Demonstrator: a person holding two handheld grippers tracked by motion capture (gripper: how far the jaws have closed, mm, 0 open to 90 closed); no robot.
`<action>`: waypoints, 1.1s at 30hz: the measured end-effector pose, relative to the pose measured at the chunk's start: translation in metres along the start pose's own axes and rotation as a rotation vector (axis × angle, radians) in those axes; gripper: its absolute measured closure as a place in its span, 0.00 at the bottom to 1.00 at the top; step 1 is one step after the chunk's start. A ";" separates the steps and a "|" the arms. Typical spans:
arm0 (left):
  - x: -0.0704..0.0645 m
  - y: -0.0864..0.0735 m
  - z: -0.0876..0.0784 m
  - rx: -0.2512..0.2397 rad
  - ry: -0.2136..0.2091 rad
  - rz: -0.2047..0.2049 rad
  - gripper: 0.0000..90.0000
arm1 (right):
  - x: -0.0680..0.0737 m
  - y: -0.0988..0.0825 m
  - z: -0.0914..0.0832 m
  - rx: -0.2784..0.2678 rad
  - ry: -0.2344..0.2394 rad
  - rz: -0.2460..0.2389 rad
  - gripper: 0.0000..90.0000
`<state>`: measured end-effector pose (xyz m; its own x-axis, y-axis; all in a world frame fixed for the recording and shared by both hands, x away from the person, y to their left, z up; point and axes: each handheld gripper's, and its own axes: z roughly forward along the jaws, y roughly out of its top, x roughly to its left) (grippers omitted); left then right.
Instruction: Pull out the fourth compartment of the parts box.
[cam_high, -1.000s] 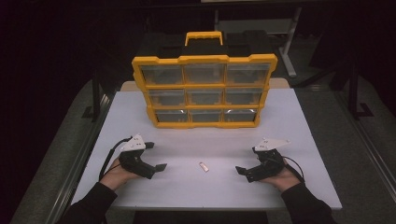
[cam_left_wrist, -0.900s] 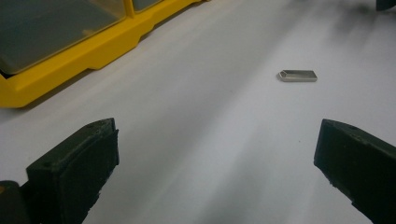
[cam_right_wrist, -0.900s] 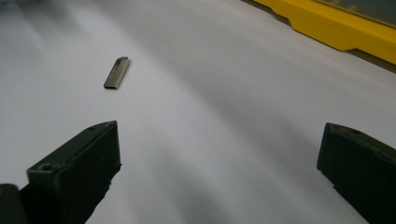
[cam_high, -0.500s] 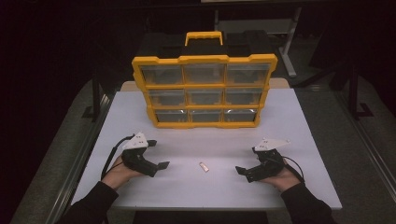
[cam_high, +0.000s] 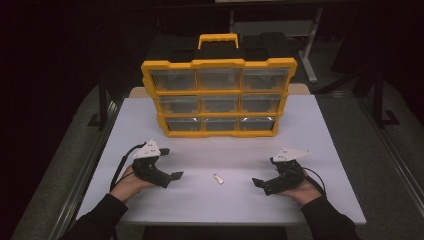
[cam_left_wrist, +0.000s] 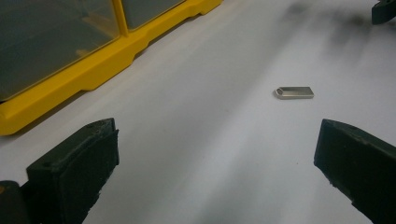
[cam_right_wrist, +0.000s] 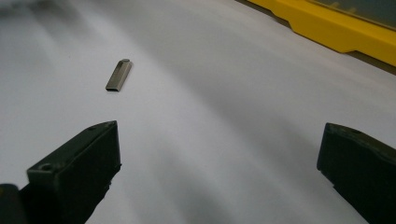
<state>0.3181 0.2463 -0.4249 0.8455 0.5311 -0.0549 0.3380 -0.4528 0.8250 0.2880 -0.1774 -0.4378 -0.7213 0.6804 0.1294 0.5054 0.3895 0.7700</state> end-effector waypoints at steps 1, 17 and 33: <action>0.000 0.000 0.000 -0.001 0.000 0.000 0.00 | 0.000 0.000 0.000 0.002 0.000 0.001 0.00; -0.002 0.009 0.008 -0.020 -0.014 0.008 0.00 | 0.001 0.000 0.001 0.001 0.003 -0.004 0.00; -0.001 0.015 0.013 -0.044 -0.013 0.005 0.00 | 0.001 0.000 0.001 0.001 0.004 -0.001 0.00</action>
<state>0.3278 0.2297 -0.4197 0.8527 0.5192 -0.0574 0.3153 -0.4238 0.8491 0.2879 -0.1760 -0.4379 -0.7238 0.6774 0.1314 0.5053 0.3906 0.7695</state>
